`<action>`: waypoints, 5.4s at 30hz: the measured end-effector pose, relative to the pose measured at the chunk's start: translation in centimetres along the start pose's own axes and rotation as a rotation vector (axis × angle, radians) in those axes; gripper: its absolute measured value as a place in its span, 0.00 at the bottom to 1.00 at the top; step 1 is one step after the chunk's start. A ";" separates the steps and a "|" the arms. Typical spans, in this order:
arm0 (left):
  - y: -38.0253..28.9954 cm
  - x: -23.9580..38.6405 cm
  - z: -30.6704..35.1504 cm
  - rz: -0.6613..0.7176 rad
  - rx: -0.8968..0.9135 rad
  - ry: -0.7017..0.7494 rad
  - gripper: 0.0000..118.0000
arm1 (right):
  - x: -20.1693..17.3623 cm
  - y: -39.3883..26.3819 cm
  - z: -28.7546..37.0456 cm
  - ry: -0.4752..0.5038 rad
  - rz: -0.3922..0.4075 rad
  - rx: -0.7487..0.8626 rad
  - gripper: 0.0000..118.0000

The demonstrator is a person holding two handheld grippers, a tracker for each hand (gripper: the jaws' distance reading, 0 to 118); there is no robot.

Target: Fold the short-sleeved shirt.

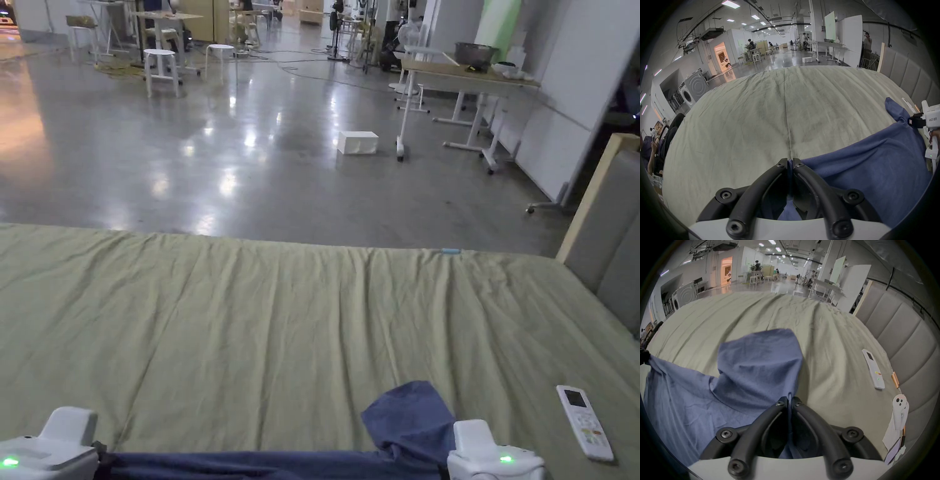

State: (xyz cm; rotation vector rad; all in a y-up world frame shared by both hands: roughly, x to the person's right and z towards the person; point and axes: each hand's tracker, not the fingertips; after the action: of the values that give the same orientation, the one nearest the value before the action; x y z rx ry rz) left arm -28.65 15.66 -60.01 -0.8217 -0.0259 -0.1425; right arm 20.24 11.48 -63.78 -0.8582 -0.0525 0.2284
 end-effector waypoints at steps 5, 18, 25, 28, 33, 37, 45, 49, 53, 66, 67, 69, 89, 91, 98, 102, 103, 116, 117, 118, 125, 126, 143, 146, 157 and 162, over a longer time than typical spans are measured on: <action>0.7 -0.4 3.4 0.008 0.047 0.005 0.05 | 0.4 0.8 5.1 -0.018 -0.006 0.109 0.03; 2.7 -2.8 17.5 0.033 0.258 0.057 0.05 | 2.5 2.9 22.4 -0.028 -0.025 0.421 0.03; 5.7 -4.2 25.6 0.048 0.403 0.106 0.05 | 3.3 6.4 31.2 -0.040 -0.036 0.600 0.03; 7.8 -4.8 28.2 0.047 0.442 0.119 0.05 | 3.7 8.8 34.0 -0.055 -0.034 0.659 0.03; 12.0 -5.6 31.1 0.047 0.500 0.137 0.05 | 4.5 13.1 36.6 -0.079 -0.028 0.730 0.03; 16.1 -6.2 31.7 0.040 0.526 0.144 0.05 | 5.2 17.1 37.1 -0.105 -0.041 0.754 0.03; 24.0 -7.3 30.7 0.037 0.573 0.185 0.05 | 6.2 25.4 36.6 -0.137 -0.080 0.802 0.03; 25.9 -8.0 30.8 0.077 0.621 0.173 0.05 | 6.5 28.6 36.5 -0.171 -0.028 0.861 0.03; 28.3 -8.4 29.6 0.027 0.617 0.196 0.05 | 6.7 31.3 35.8 -0.158 -0.042 0.857 0.03; 30.7 -8.0 28.5 0.002 0.653 0.241 0.05 | 6.3 33.7 35.7 -0.205 -0.011 0.892 0.03; 30.2 -7.9 28.3 0.010 0.650 0.238 0.05 | 6.3 33.0 35.5 -0.201 -0.005 0.887 0.03; 28.9 -7.7 27.9 0.017 0.633 0.223 0.05 | 6.1 31.5 35.1 -0.196 -0.001 0.875 0.03; 3.7 -5.8 31.5 0.038 0.528 0.111 0.05 | 3.0 4.0 39.1 -0.108 0.063 0.721 0.03; 0.7 -5.4 31.8 0.047 0.523 0.104 0.05 | 2.4 1.2 39.2 -0.102 0.073 0.698 0.03; -10.5 -3.9 31.9 0.117 0.408 0.049 0.05 | 0.7 -8.9 38.0 -0.048 0.066 0.555 0.03; -15.9 -3.4 31.3 0.125 0.325 0.039 0.05 | 0.0 -13.7 36.9 0.009 0.028 0.447 0.03; -17.3 -3.2 31.1 0.116 0.289 0.038 0.05 | -0.2 -14.6 36.8 -0.011 0.044 0.448 0.03; -27.3 -1.7 27.4 0.127 -0.037 -0.046 0.05 | -1.2 -26.7 32.5 0.065 0.084 0.070 0.03; -27.6 -1.5 27.1 0.120 -0.054 -0.049 0.05 | -1.0 -27.4 32.3 0.065 0.095 0.050 0.03; -27.9 -1.4 26.9 0.116 -0.068 -0.055 0.05 | -1.0 -27.9 31.9 0.063 0.097 0.041 0.03; -29.8 -1.8 24.6 0.080 -0.151 -0.068 0.05 | -1.8 -30.3 29.8 0.063 0.135 -0.037 0.03; -29.9 -1.9 24.3 0.079 -0.157 -0.068 0.05 | -2.1 -30.5 29.5 0.062 0.140 -0.041 0.03; -25.4 -2.7 25.2 0.122 -0.042 -0.046 0.56 | -2.3 -24.9 32.9 -0.028 0.111 0.119 0.76; -22.3 -2.1 26.1 0.113 0.091 -0.033 0.56 | -2.2 -22.3 33.6 0.005 0.043 0.282 0.83; -14.5 3.5 28.6 0.141 0.490 0.013 0.18 | -4.9 -15.2 35.3 -0.062 -0.122 0.709 0.15; -13.0 5.3 28.4 0.130 0.521 0.011 0.04 | -5.6 -14.1 35.3 -0.074 -0.173 0.751 0.03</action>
State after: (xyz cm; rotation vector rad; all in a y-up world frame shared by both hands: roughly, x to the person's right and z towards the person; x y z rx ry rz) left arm -24.23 27.08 -30.72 -0.3004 0.0018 -0.0138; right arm 12.46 27.57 -29.75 -0.0950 -0.1011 0.1006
